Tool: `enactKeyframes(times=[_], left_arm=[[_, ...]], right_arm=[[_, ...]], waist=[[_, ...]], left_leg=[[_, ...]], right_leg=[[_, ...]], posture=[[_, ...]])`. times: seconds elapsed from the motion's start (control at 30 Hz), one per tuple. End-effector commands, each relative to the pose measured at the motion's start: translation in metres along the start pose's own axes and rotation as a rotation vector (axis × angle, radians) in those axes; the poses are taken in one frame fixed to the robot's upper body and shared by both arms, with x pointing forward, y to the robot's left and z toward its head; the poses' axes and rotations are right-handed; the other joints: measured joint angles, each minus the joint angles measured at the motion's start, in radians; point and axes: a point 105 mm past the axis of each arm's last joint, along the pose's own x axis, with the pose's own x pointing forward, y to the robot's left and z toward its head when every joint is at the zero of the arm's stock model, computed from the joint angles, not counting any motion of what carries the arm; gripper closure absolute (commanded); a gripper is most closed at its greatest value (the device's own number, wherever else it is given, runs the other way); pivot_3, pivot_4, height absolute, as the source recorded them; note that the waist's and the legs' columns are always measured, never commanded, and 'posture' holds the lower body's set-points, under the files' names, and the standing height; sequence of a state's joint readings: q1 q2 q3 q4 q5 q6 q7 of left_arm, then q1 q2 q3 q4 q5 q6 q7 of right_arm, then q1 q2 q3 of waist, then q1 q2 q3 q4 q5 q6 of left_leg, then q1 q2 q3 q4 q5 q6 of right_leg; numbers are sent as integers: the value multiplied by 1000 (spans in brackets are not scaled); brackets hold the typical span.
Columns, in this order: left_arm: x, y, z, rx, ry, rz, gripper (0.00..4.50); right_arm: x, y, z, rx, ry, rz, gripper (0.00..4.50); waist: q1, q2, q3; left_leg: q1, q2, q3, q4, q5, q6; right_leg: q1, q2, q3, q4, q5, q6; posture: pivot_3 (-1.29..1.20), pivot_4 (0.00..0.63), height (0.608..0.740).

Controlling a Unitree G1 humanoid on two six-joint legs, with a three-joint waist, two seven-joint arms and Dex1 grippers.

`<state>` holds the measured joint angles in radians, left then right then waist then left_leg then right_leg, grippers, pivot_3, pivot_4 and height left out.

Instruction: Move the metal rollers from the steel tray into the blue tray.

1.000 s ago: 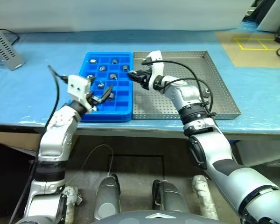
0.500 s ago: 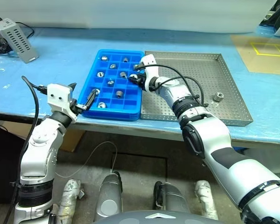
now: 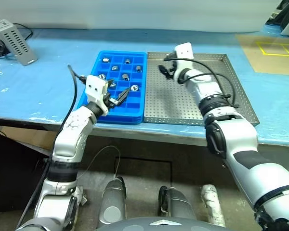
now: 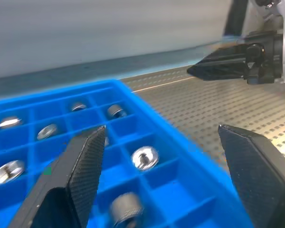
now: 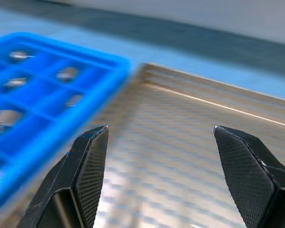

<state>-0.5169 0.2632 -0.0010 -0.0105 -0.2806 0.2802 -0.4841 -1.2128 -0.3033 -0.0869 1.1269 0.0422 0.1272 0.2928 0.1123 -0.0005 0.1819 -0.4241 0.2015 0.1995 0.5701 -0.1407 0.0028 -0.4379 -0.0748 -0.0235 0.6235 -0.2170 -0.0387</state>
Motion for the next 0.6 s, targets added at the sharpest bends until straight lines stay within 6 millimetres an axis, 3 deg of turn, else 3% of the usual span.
enactKeyframes(times=[0.03,0.1,0.27,0.4,0.6], left_arm=[[17,-13,9,20,-48,-95,491],[28,-21,7,13,-49,-146,491],[40,-30,6,4,-62,-212,491],[47,-37,5,6,-66,-254,491],[51,-38,7,18,-76,-271,491]], right_arm=[[-9,-31,-2,13,10,-139,856],[-19,-58,-14,-13,53,-281,856],[-36,-90,-36,-36,172,-496,856],[-41,-97,-47,52,221,-539,856],[-39,-89,-59,278,257,-481,856]], waist=[[-25,0,0],[-43,0,0],[-96,0,0],[-119,0,0],[-126,0,0]], left_leg=[[0,-1,1,0,0,0],[0,-3,2,0,0,2],[0,-4,3,0,1,5],[2,-4,3,1,-1,8],[3,-2,4,4,-2,10]], right_leg=[[0,0,0,0,0,0],[0,0,0,1,0,0],[0,1,1,0,0,0],[0,1,2,0,0,0],[3,1,2,1,0,-1]], posture=[[-158,150,740],[-202,150,740],[-270,150,740],[-302,150,740],[-295,150,740]])
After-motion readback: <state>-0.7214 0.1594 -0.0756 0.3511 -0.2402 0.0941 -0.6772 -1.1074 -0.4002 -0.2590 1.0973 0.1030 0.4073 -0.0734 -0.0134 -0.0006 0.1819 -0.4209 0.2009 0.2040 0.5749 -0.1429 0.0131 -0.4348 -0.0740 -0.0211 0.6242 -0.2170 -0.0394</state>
